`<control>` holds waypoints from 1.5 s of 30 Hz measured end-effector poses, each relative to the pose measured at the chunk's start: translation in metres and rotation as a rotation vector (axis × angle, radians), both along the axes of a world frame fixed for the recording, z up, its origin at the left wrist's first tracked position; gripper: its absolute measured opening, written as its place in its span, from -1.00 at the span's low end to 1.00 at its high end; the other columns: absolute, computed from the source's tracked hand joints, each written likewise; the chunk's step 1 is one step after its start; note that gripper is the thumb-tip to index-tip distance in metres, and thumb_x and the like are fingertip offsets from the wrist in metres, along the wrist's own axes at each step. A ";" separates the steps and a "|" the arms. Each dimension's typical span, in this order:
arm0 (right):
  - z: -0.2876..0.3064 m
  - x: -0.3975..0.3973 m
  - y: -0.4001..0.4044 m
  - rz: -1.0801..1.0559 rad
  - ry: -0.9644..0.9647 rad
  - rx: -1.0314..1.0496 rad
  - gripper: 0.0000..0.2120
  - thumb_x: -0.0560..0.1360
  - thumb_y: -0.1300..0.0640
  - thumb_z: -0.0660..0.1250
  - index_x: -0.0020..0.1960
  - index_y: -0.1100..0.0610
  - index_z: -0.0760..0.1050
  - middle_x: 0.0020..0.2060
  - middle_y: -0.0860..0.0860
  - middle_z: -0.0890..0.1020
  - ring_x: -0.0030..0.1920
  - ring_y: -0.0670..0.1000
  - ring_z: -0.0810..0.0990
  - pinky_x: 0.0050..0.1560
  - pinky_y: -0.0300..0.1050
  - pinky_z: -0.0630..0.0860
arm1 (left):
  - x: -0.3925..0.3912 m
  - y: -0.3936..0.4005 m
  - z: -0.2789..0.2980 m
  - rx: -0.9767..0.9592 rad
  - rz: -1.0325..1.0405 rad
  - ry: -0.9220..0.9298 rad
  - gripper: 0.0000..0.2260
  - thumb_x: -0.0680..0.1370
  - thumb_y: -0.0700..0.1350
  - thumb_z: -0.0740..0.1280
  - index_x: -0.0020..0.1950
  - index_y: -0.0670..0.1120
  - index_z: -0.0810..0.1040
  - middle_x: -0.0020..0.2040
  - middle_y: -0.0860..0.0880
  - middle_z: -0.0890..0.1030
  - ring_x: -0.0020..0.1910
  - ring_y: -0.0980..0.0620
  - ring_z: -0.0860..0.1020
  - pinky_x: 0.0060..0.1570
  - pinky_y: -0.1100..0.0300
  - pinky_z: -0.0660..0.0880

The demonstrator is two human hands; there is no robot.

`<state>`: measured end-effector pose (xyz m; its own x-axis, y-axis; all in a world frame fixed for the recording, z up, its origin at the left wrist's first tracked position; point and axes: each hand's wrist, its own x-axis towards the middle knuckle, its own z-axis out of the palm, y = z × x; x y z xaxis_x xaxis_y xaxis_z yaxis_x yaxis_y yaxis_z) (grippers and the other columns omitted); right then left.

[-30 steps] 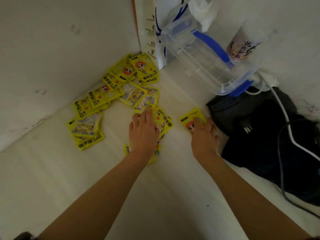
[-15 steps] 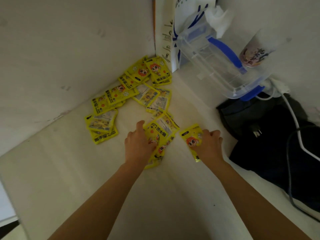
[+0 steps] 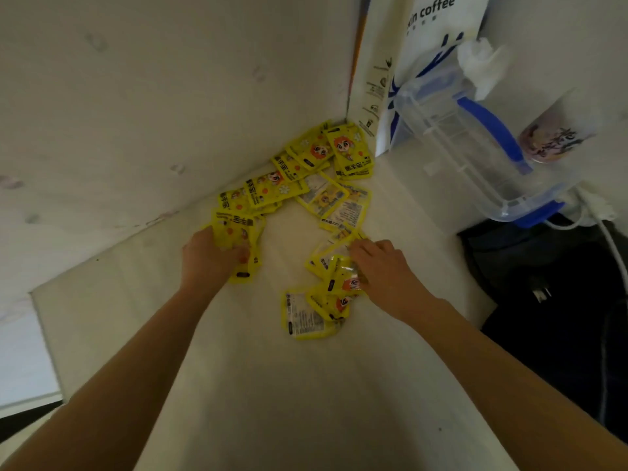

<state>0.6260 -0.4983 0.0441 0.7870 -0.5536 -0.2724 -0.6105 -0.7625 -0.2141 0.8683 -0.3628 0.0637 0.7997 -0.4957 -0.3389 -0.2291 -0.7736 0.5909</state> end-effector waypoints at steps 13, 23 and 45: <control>-0.009 0.012 0.002 0.046 0.032 0.011 -0.64 0.49 0.23 0.29 0.28 0.15 0.38 0.29 0.10 0.42 0.36 0.18 0.32 0.20 0.06 0.30 | -0.004 0.006 -0.034 0.050 -0.141 -0.122 -0.71 0.46 -0.01 0.41 0.03 -0.17 0.50 0.00 -0.21 0.54 -0.08 -0.20 0.53 -0.18 0.11 0.39; -0.008 -0.005 0.014 -0.061 0.137 0.019 -0.51 0.53 0.00 0.29 0.39 0.05 0.24 0.33 0.12 0.34 0.22 0.19 0.37 0.17 0.07 0.32 | -0.027 0.013 -0.040 0.064 -0.017 -0.130 -0.66 0.41 -0.09 0.44 0.08 -0.24 0.51 0.25 -0.20 0.38 0.19 -0.26 0.38 0.17 -0.09 0.39; 0.015 -0.020 -0.001 -0.143 0.087 0.104 -0.64 0.51 -0.04 0.32 0.25 0.04 0.40 0.09 -0.02 0.44 0.17 0.05 0.46 0.13 -0.01 0.16 | -0.029 -0.013 -0.037 0.057 0.126 0.033 -0.52 0.38 -0.21 0.46 0.28 -0.20 0.47 0.33 -0.23 0.34 0.31 -0.21 0.34 0.25 -0.02 0.39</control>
<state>0.6065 -0.4995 0.0589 0.6731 -0.6235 -0.3976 -0.7309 -0.6429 -0.2291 0.8396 -0.3758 0.0267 0.8424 -0.3711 -0.3907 -0.1089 -0.8274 0.5510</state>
